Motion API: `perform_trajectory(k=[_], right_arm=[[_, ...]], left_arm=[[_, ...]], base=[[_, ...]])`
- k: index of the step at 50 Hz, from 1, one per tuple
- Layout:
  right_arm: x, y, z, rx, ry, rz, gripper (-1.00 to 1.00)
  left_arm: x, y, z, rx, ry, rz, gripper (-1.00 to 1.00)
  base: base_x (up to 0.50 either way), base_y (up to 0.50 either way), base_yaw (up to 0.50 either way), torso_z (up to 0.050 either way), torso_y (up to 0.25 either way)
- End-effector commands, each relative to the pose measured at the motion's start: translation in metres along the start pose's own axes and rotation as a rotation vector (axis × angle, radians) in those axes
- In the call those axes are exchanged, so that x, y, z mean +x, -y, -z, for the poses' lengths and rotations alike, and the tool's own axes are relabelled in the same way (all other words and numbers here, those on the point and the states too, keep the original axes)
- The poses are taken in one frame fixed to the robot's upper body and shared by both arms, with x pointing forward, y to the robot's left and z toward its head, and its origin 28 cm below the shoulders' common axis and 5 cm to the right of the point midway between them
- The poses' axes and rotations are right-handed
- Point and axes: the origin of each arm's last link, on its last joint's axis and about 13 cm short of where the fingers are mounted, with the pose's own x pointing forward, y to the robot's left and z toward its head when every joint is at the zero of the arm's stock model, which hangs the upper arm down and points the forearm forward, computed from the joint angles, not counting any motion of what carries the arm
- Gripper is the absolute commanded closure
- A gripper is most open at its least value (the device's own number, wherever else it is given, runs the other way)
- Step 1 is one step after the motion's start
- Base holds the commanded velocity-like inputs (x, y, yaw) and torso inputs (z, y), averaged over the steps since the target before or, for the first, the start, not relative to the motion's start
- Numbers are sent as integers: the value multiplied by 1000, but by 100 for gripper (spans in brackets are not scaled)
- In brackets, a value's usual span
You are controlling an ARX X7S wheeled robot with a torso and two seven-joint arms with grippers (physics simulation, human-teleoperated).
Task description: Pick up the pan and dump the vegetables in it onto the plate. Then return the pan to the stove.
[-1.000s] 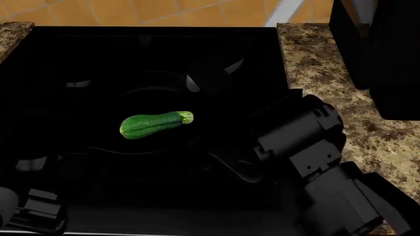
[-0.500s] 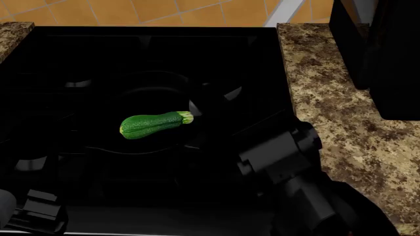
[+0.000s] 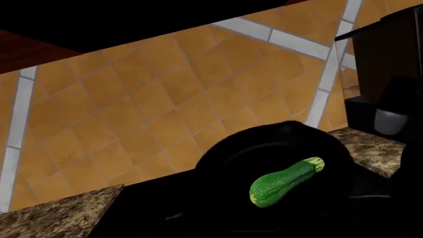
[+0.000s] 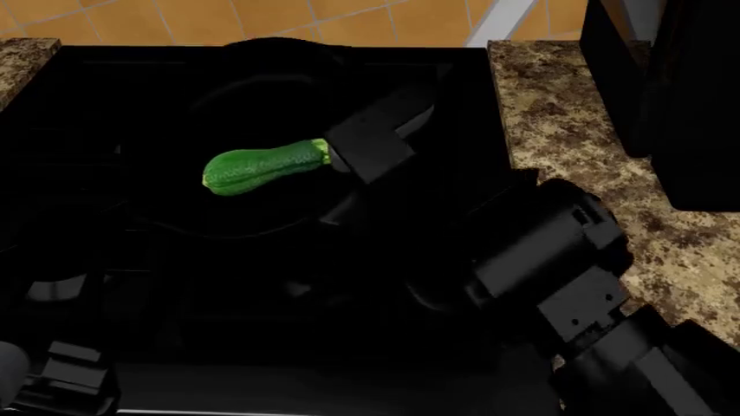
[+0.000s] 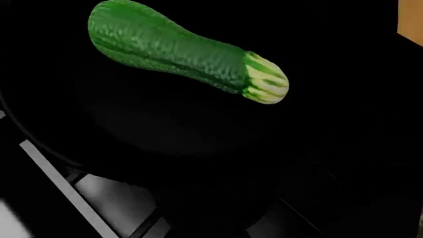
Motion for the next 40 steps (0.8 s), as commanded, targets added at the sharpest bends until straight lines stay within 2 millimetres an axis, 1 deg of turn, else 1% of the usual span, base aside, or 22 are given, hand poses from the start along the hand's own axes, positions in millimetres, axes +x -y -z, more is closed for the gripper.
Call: perform_trajectory(k=[1, 3, 8, 12, 17, 19, 22, 26, 30, 35, 40], right_arm=[[-73, -6, -47, -117, 231, 112, 100], [-83, -5, -50, -98, 261, 134, 100], [-94, 0, -53, -85, 290, 175, 100], [-104, -1, -56, -92, 315, 198, 100], [-118, 2, -60, -101, 341, 276, 100], [-124, 2, -62, -101, 355, 297, 100], [-127, 1, -63, -115, 357, 322, 100], [-132, -1, -66, -115, 367, 327, 100], [-131, -3, -64, -112, 355, 313, 100], [-125, -5, -61, -104, 328, 285, 100], [-124, -7, -64, -105, 329, 276, 100]], left_arm=[[-2, -1, -3, -35, 46, 32, -100], [-4, -1, -5, -35, 50, 34, -100], [-16, -4, -19, -33, 89, 38, -100], [-24, -6, -28, -34, 114, 45, -100], [-40, -10, -36, -50, 153, 59, -100], [-46, -14, -40, -64, 173, 62, -100], [-51, -17, -43, -68, 189, 66, -100], [-54, -16, -44, -70, 202, 82, -100], [-56, -14, -46, -63, 208, 85, -100], [-61, -11, -51, -64, 206, 86, -100], [-65, -12, -54, -66, 211, 88, -100]], base=[[0, 0, 0, 0, 0], [0, 0, 0, 0, 0], [0, 0, 0, 0, 0], [0, 0, 0, 0, 4], [0, 0, 0, 0, 0], [0, 383, 0, 0, 0], [47, 500, 0, 0, 3], [46, 500, 0, 0, 0], [51, 500, 0, 0, 3], [52, 500, 0, 0, 2], [70, 500, 0, 0, 0]])
